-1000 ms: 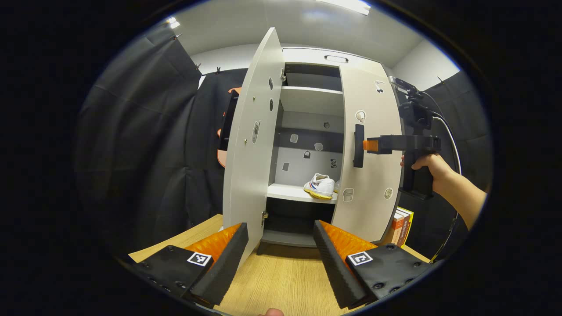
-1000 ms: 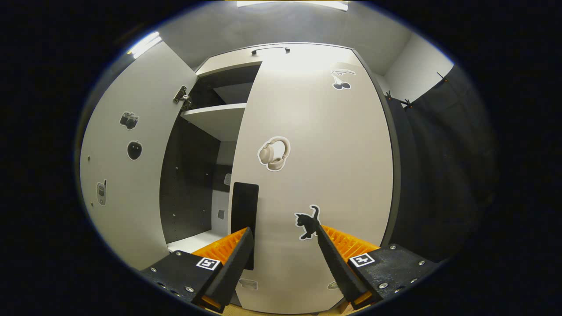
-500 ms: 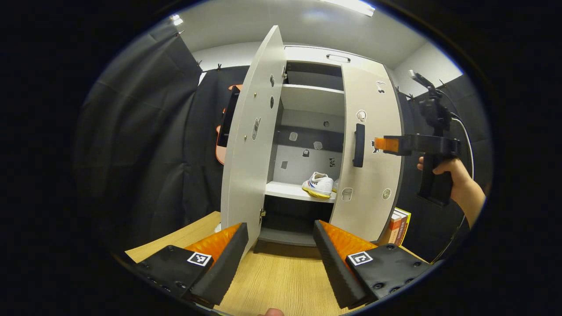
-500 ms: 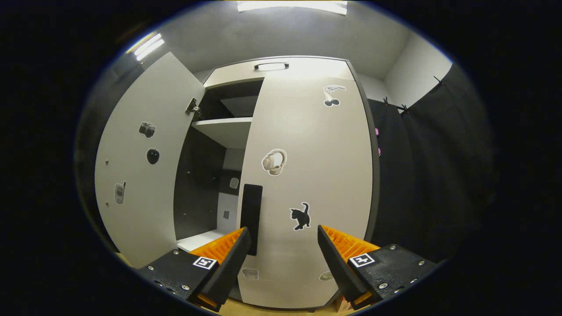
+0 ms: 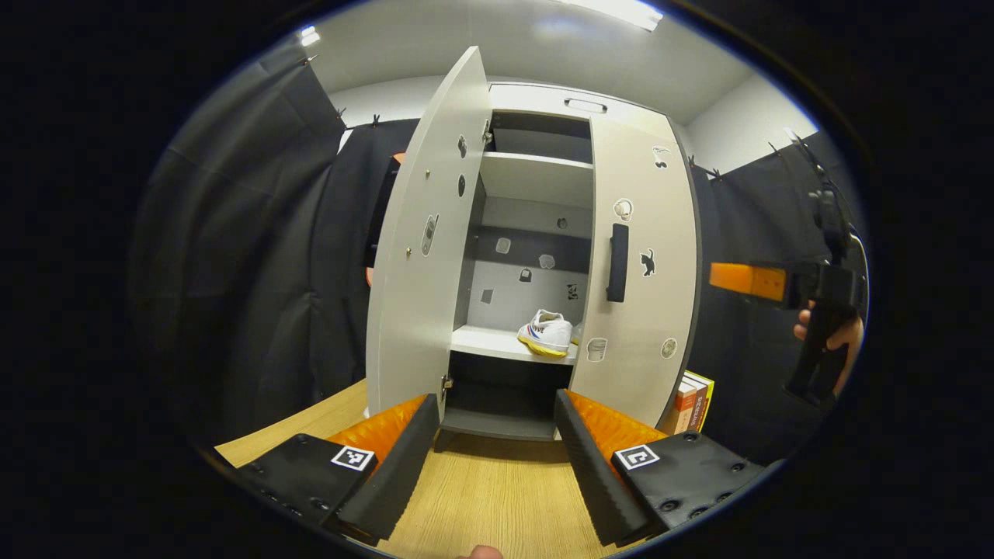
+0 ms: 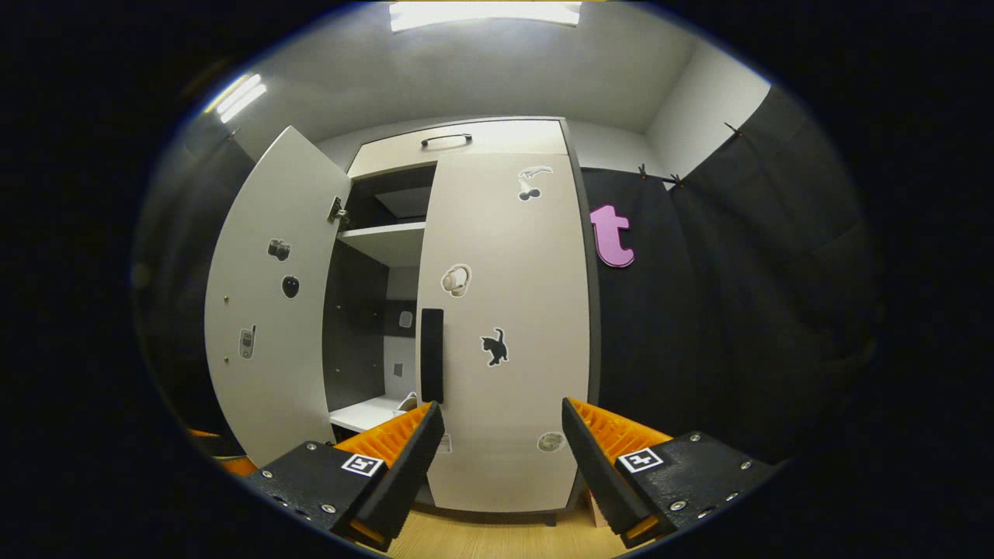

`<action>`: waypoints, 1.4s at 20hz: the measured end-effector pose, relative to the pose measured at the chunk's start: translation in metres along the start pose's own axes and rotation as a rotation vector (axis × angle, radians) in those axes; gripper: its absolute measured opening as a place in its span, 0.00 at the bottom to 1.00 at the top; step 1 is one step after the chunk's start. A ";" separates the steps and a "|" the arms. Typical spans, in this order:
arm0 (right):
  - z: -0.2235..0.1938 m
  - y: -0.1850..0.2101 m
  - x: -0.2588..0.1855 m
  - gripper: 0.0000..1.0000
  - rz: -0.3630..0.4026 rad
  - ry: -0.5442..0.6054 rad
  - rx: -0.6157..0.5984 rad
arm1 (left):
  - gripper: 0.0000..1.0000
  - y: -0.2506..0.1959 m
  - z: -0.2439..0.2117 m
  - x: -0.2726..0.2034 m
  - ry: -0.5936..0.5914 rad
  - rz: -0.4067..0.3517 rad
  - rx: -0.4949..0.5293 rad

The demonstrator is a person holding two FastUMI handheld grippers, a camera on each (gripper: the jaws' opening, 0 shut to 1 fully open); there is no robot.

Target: Grab one shoe with the right hand and put it into the shoe cabinet, grab the other shoe with the left hand and put it into the shoe cabinet; then close the right door with the right hand and the left door with the left hand.

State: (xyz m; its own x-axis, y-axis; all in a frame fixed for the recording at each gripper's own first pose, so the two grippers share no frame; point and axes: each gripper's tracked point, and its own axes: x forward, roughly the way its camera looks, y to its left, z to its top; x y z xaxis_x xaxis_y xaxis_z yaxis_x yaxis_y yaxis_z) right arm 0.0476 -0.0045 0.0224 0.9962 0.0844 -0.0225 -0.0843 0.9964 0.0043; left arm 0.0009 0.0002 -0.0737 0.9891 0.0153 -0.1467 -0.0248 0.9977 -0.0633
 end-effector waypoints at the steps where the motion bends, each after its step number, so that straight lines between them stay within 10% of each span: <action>1: -0.009 -0.007 -0.010 0.94 -0.024 0.011 -0.002 | 0.96 -0.002 0.002 0.002 -0.003 -0.006 0.000; 6: -0.047 -0.030 -0.043 0.94 -0.107 0.047 0.002 | 0.96 -0.009 0.009 0.005 -0.004 -0.020 -0.028; 16: -0.074 -0.021 -0.060 0.94 -0.062 0.088 0.000 | 0.96 0.162 0.126 0.023 -0.193 0.284 -0.153; 28: -0.086 -0.020 -0.062 0.94 -0.052 0.122 -0.002 | 0.96 0.209 0.132 0.094 -0.159 0.331 -0.112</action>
State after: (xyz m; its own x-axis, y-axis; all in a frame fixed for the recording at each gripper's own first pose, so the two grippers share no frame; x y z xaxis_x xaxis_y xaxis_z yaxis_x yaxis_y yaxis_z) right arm -0.0148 -0.0290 -0.0622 0.9891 0.0320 -0.1440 -0.0326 0.9995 -0.0022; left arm 0.1083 0.2185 0.0297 0.9349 0.3542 -0.0225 -0.3535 0.9237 -0.1474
